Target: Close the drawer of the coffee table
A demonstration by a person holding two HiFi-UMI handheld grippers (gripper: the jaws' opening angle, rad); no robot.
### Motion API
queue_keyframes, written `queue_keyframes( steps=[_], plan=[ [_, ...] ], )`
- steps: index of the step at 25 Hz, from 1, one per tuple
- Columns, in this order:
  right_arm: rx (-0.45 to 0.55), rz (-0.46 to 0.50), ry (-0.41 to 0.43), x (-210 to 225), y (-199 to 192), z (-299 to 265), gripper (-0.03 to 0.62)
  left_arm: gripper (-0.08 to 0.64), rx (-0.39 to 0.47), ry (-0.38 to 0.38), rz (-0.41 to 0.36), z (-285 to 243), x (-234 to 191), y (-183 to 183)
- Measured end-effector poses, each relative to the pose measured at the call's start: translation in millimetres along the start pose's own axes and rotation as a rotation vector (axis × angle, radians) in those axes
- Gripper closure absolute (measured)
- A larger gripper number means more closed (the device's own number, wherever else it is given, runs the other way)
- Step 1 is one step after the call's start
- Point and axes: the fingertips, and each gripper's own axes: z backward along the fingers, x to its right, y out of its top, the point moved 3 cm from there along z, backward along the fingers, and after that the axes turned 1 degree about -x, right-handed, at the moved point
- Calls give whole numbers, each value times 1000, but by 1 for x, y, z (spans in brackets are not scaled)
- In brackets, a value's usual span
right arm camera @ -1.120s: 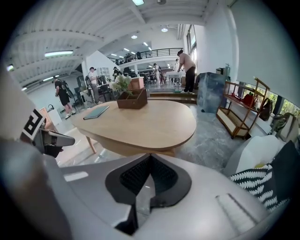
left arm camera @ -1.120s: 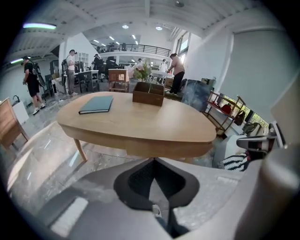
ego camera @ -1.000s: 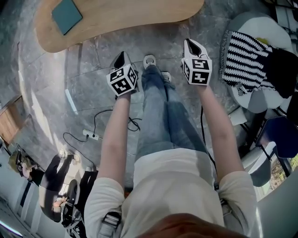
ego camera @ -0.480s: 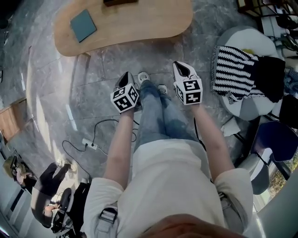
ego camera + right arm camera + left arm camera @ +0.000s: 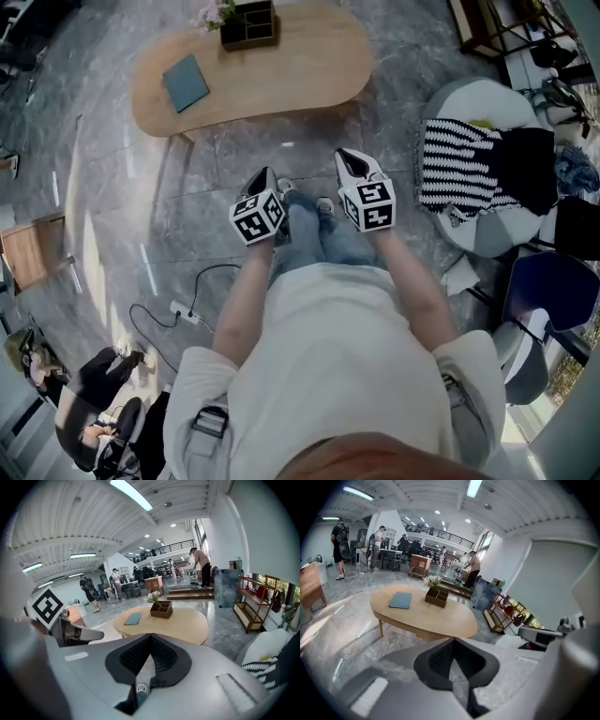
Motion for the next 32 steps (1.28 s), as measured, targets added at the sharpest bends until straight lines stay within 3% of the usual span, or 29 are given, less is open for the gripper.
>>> queue_keyframes(
  steps=[13, 23, 32],
  plan=[
    [78, -25, 59, -13, 44, 54, 591, 559, 71, -108, -86, 47, 66, 38],
    [147, -44, 78, -20, 68, 66, 591, 560, 111, -139, -86, 66, 66, 50],
    [177, 6, 90, -31, 76, 65, 592, 560, 129, -134, -80, 70, 61, 53]
  ],
)
